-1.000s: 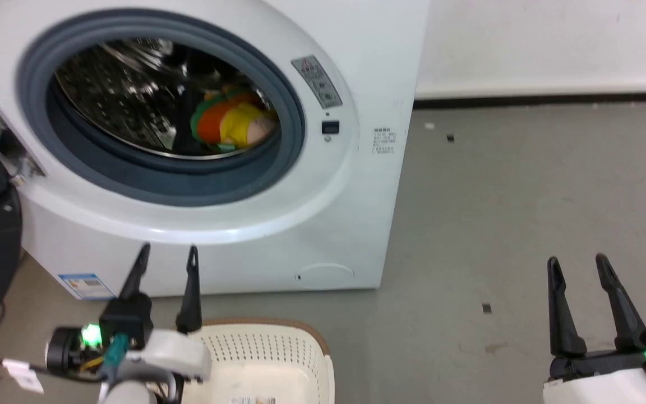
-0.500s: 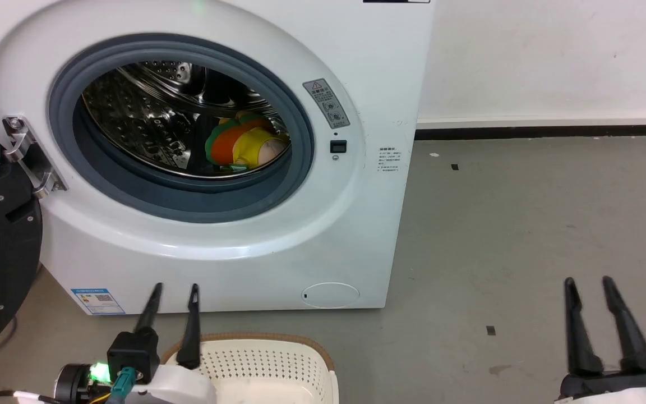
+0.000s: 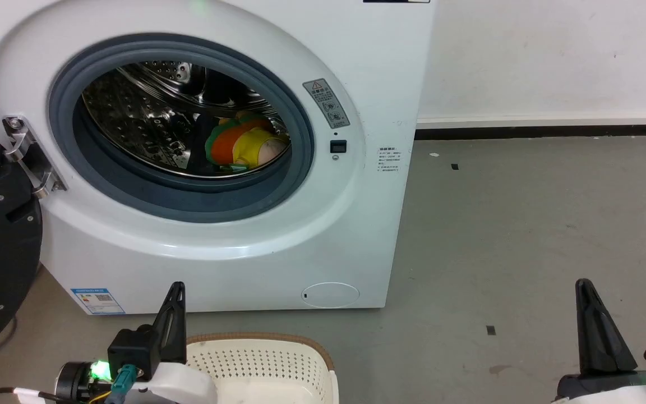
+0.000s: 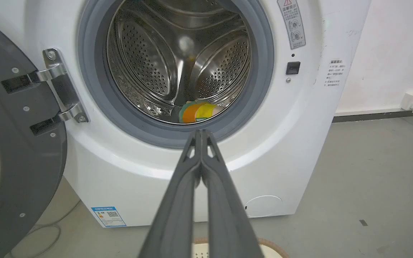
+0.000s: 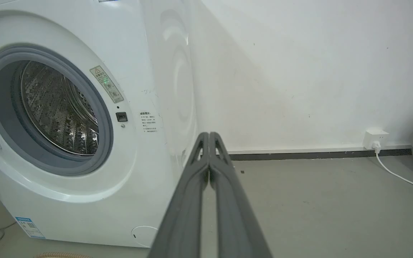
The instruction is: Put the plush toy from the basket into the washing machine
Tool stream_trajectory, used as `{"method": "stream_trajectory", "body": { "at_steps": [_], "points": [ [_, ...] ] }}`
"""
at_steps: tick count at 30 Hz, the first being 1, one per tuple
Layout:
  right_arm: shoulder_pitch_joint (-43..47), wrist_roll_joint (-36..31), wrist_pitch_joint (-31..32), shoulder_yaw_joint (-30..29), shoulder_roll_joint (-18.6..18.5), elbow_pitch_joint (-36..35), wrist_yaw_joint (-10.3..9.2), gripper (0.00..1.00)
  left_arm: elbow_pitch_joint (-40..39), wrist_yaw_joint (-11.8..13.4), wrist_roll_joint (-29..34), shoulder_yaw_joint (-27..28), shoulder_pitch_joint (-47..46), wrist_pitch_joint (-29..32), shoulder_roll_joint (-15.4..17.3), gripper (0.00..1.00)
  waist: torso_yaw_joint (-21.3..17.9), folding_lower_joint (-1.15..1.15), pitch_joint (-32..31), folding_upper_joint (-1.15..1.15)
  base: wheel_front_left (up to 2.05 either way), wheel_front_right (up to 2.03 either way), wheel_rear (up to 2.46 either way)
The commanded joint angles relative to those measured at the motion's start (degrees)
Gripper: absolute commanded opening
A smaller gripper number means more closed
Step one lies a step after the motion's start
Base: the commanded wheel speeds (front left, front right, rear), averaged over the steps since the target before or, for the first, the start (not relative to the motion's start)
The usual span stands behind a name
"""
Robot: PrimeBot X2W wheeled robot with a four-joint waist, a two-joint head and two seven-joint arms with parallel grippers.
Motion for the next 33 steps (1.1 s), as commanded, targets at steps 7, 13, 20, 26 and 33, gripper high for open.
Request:
{"method": "stream_trajectory", "body": {
  "at_steps": [7, 13, 20, 26, 33],
  "points": [
    [-1.0, -1.1, 1.0, 0.5, 0.0, 0.4, 0.01, 0.00, -1.1, -0.1, 0.5, 0.3, 0.2, 1.0, -0.4, 0.00, 0.1, 0.01, 0.0, 0.00, 0.00, 0.00, 0.00],
    [-1.3, -1.5, 1.7, 0.7, 0.0, 0.6, 0.01, 0.00, -1.7, -0.2, 0.7, 0.5, 0.3, 1.7, -0.5, 0.00, 0.1, 0.01, 0.0, 0.00, 0.00, 0.00, 0.00],
    [-1.7, -1.9, 2.6, 1.1, 0.0, 0.8, 0.01, 0.00, -2.4, -0.3, 0.8, 0.6, 0.4, 2.6, -0.7, 0.00, 0.2, 0.01, 0.1, 0.00, 0.00, 0.00, 0.00],
    [-2.0, -2.3, 3.3, 1.3, 0.0, 1.1, 0.01, 0.00, -3.0, -0.4, 1.0, 0.7, 0.5, 3.3, -0.9, 0.00, 0.2, 0.01, 0.1, 0.00, 0.00, 0.00, 0.00],
    [-2.4, -2.8, 4.1, 1.6, 0.0, 1.3, 0.02, 0.00, -3.7, -0.5, 1.2, 0.9, 0.6, 4.1, -1.1, 0.00, 0.2, 0.01, 0.1, 0.00, 0.00, 0.00, 0.00]
  ]
}}
